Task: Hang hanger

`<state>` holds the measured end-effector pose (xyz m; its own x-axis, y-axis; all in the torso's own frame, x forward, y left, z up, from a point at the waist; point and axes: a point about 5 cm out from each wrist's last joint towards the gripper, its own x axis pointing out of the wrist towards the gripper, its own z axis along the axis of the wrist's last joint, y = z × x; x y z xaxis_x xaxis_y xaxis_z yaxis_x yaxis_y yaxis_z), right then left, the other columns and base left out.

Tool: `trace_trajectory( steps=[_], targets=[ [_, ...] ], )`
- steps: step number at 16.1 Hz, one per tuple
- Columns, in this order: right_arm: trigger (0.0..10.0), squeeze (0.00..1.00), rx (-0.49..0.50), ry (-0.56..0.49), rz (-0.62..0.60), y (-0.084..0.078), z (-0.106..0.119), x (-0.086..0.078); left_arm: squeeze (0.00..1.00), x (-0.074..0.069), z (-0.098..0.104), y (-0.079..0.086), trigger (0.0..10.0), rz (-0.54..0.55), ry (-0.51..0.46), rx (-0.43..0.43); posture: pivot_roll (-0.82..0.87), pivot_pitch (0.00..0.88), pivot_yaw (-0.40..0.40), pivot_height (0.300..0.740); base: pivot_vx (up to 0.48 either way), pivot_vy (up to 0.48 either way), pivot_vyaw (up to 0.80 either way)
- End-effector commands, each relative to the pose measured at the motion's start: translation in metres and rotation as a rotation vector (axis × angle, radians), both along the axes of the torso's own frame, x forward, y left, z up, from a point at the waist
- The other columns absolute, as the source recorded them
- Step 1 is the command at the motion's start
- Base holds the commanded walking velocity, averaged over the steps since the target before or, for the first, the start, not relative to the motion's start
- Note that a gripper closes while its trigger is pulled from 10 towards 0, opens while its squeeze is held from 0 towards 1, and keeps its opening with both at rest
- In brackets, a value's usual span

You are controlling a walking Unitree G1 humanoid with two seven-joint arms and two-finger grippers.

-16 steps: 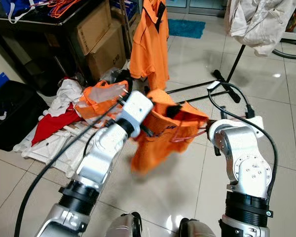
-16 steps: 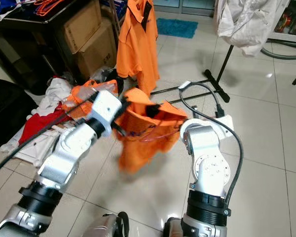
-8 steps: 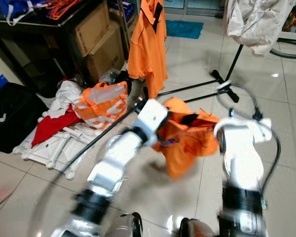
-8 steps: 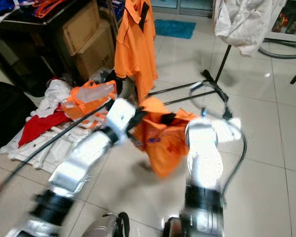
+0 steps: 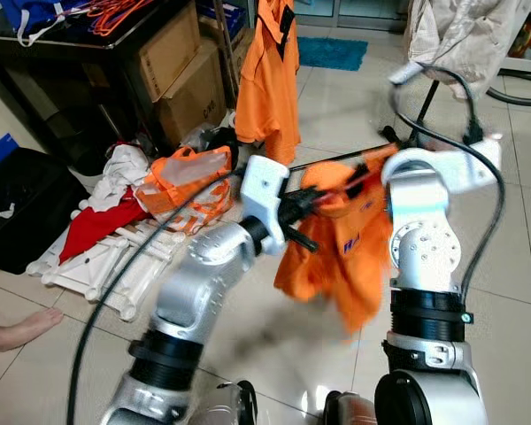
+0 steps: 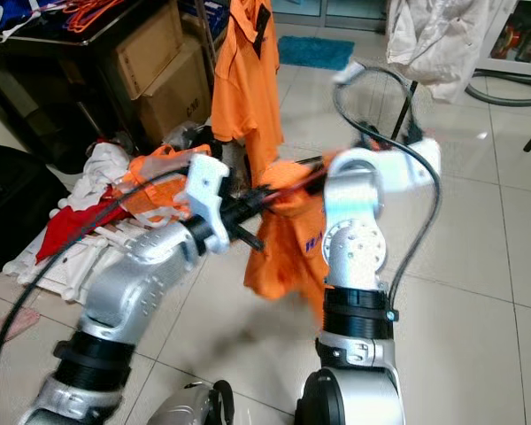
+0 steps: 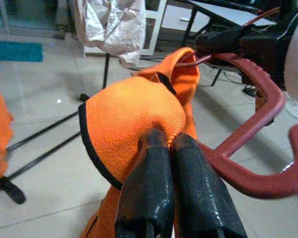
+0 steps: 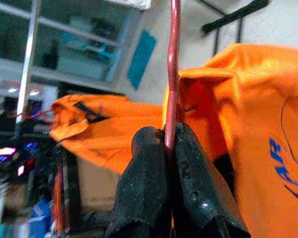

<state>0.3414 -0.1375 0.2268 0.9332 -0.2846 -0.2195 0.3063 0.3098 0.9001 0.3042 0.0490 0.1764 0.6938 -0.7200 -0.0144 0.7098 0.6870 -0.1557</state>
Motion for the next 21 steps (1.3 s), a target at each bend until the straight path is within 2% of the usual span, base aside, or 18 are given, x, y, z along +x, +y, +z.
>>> trace_trajectory(
  steps=[1,3,5,6,7,9,10,11,12,13,14,17,18,19,20,21],
  targets=[
    [10.0,0.00,0.003,-0.076,0.065,0.007,0.013,0.003,0.00,0.000,0.006,0.005,10.0,-0.007,-0.030,0.011,-0.03,0.109,0.108,0.740,0.000,0.000,0.00],
    [10.0,0.00,-0.066,-0.106,0.111,0.004,0.015,0.006,0.00,0.002,0.006,0.016,10.0,0.011,-0.028,0.032,-0.03,0.110,0.104,0.740,0.000,0.000,0.00],
    [10.0,0.00,-0.180,-0.064,0.279,0.001,0.007,0.011,0.00,0.004,0.008,0.029,10.0,0.040,-0.047,0.061,-0.02,0.111,0.085,0.740,0.000,0.000,0.00],
    [10.0,0.00,-0.201,-0.053,0.319,0.001,0.006,0.011,0.00,0.004,0.008,0.031,10.0,0.046,-0.052,0.069,-0.02,0.111,0.085,0.740,0.000,0.000,0.00],
    [10.0,0.00,-0.285,-0.033,0.363,0.001,0.002,0.008,0.00,0.007,0.009,0.035,10.0,0.083,-0.056,0.066,-0.02,0.110,0.081,0.740,0.000,0.000,0.00],
    [10.0,0.00,-0.310,0.073,0.423,0.005,-0.019,-0.005,0.00,0.012,0.014,0.041,10.0,0.158,-0.106,0.105,-0.03,0.114,0.078,0.740,0.000,0.000,0.00],
    [10.0,0.00,-0.326,0.094,0.441,0.007,-0.024,-0.008,0.00,0.013,0.015,0.042,10.0,0.169,-0.114,0.112,-0.03,0.114,0.078,0.740,0.000,0.000,0.00],
    [10.0,0.00,-0.304,0.162,0.447,0.006,-0.038,-0.013,0.00,0.016,0.018,0.044,10.0,0.197,-0.118,0.112,-0.03,0.117,0.080,0.740,0.000,0.000,0.00],
    [10.0,0.00,-0.166,0.225,0.423,0.004,-0.050,-0.019,0.00,0.018,0.020,0.045,10.0,0.204,-0.142,0.132,-0.03,0.119,0.081,0.740,0.000,0.000,0.00],
    [10.0,0.00,-0.059,0.246,0.398,0.002,-0.055,-0.022,0.00,0.018,0.021,0.045,10.0,0.198,-0.161,0.154,-0.03,0.119,0.081,0.740,0.000,0.000,0.00],
    [10.0,0.00,-0.025,0.241,0.360,0.000,-0.054,-0.022,0.00,0.018,0.019,0.045,10.0,0.192,-0.159,0.163,-0.03,0.120,0.086,0.740,0.000,0.000,0.00],
    [10.0,0.00,-0.067,0.204,0.260,-0.014,-0.042,-0.016,0.00,0.012,0.014,0.040,10.0,0.152,-0.154,0.170,-0.03,0.117,0.094,0.740,0.000,0.000,0.00],
    [10.0,0.00,-0.116,0.207,0.179,-0.026,-0.038,-0.016,0.00,0.009,0.012,0.037,10.0,0.120,-0.152,0.167,-0.03,0.116,0.093,0.740,0.000,0.000,0.00],
    [10.0,0.00,-0.116,0.207,0.179,-0.026,-0.038,-0.016,0.00,0.009,0.012,0.037,10.0,0.120,-0.152,0.167,-0.03,0.116,0.093,0.740,0.000,0.000,0.00],
    [10.0,0.00,-0.174,0.211,0.098,-0.035,-0.036,-0.018,0.00,0.005,0.010,0.036,10.0,0.085,-0.145,0.152,-0.03,0.110,0.093,0.740,0.000,0.000,0.00],
    [10.0,0.00,-0.188,0.207,0.075,-0.037,-0.036,-0.019,0.00,0.003,0.009,0.036,10.0,0.068,-0.139,0.141,-0.03,0.110,0.092,0.740,0.000,0.000,0.00]
  ],
)
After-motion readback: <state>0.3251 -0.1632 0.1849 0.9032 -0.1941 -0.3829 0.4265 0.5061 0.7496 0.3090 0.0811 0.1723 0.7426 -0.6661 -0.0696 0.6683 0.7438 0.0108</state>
